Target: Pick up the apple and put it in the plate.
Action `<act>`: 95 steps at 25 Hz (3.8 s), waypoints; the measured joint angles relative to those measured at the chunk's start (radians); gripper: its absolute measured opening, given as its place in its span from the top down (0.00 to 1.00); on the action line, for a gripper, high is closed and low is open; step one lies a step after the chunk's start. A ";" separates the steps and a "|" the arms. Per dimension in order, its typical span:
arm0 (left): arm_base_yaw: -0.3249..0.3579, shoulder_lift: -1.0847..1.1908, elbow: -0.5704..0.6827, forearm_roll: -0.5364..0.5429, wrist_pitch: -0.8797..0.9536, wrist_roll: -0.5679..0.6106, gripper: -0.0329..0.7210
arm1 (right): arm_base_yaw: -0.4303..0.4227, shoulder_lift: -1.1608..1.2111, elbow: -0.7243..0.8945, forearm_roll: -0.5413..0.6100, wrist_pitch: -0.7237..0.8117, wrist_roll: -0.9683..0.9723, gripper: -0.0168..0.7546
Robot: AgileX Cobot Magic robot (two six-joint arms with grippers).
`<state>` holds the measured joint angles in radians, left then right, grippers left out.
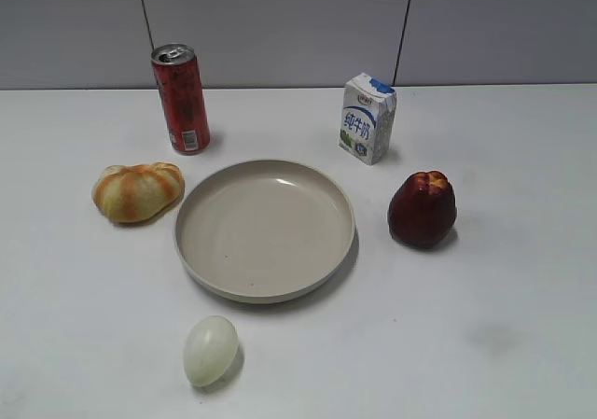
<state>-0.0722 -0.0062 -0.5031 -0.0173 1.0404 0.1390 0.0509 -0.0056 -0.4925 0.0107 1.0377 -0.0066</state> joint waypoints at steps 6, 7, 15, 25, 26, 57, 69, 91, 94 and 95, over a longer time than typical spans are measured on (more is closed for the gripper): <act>0.000 0.000 0.000 0.000 0.000 0.000 0.64 | 0.000 0.000 0.000 0.000 0.000 0.000 0.29; 0.000 0.000 0.000 0.000 0.000 0.000 0.64 | 0.000 0.000 0.000 0.000 0.000 0.000 0.29; 0.000 0.000 0.000 0.000 0.000 0.000 0.64 | 0.000 0.005 -0.004 0.019 -0.006 0.000 0.29; 0.000 0.000 0.000 0.001 0.000 0.000 0.64 | 0.000 0.335 0.020 0.124 -0.555 0.000 0.29; 0.000 0.000 0.000 0.001 0.000 0.000 0.64 | 0.000 0.398 0.020 0.138 -0.585 -0.009 0.29; 0.000 0.000 0.000 0.001 0.000 0.000 0.64 | 0.305 1.965 -0.867 0.060 -0.190 -0.056 0.09; 0.000 0.000 0.000 0.001 0.000 0.000 0.64 | 0.305 2.017 -1.022 0.092 -0.010 -0.040 0.25; 0.000 0.000 0.000 0.001 0.000 0.000 0.64 | 0.595 2.193 -1.250 0.194 -0.034 -0.100 0.25; 0.000 0.000 0.000 0.001 0.000 0.000 0.64 | 0.596 2.225 -1.250 0.149 -0.040 -0.083 0.24; 0.000 0.000 0.000 0.001 0.000 0.000 0.64 | 0.596 2.230 -1.250 0.147 -0.041 -0.080 0.22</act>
<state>-0.0722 -0.0062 -0.5031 -0.0163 1.0404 0.1390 0.6464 2.2240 -1.7426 0.1582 0.9969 -0.0861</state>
